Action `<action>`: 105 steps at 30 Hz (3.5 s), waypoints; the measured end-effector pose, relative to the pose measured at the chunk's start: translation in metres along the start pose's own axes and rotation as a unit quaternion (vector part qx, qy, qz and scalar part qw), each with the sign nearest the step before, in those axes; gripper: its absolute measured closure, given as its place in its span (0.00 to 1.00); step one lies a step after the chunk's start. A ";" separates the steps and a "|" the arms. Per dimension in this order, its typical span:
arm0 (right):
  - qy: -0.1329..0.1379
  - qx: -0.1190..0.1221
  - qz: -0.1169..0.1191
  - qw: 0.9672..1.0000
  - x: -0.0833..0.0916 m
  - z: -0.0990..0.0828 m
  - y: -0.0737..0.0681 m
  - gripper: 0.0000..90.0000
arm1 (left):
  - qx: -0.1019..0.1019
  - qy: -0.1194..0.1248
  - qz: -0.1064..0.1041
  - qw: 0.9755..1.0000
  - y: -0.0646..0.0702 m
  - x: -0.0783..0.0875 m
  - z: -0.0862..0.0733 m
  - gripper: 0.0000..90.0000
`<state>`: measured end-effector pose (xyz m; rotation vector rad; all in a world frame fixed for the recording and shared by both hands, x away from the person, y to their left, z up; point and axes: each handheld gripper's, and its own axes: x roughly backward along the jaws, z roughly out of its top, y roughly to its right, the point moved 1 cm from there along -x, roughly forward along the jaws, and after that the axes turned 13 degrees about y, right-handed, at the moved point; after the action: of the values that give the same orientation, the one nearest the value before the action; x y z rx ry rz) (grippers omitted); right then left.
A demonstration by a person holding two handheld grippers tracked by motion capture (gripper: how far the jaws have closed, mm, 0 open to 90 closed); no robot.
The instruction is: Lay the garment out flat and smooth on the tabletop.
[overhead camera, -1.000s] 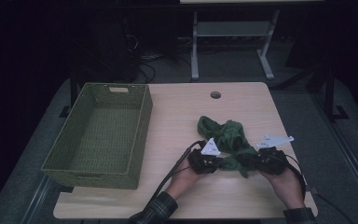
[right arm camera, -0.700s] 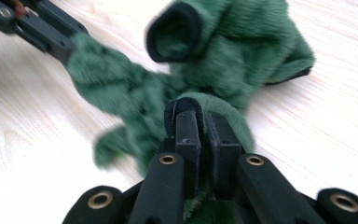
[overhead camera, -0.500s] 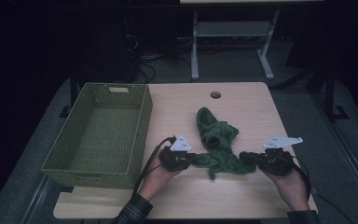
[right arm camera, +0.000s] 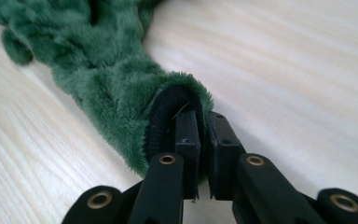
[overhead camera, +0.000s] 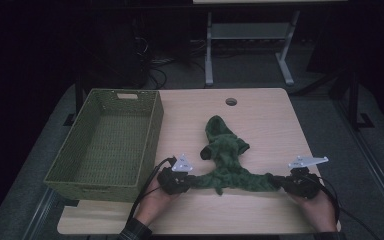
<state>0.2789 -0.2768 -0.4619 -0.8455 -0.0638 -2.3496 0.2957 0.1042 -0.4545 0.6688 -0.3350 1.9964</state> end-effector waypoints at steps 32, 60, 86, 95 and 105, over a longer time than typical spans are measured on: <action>0.061 0.012 0.021 0.998 -0.042 0.071 0.000 0.66 | 0.014 0.060 0.055 0.997 -0.036 -0.018 0.048 0.51; 0.099 0.032 0.030 0.994 -0.061 0.108 0.014 1.00 | 0.034 0.074 0.094 0.992 -0.077 -0.021 0.077 0.89; 0.053 0.013 0.017 0.998 -0.087 0.099 0.023 0.82 | 0.052 0.040 0.114 0.991 -0.089 -0.036 0.065 0.60; 0.073 0.008 0.020 0.997 -0.086 0.123 0.024 0.75 | 0.058 0.063 0.122 0.989 -0.103 -0.038 0.086 0.60; 0.082 -0.013 0.020 0.996 -0.120 0.144 0.041 0.71 | 0.070 0.064 0.124 0.988 -0.138 -0.070 0.095 0.59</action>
<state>0.4543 -0.2078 -0.4247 -0.6569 0.0508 -2.3778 0.4722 0.0760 -0.4236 0.6054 -0.2099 2.3064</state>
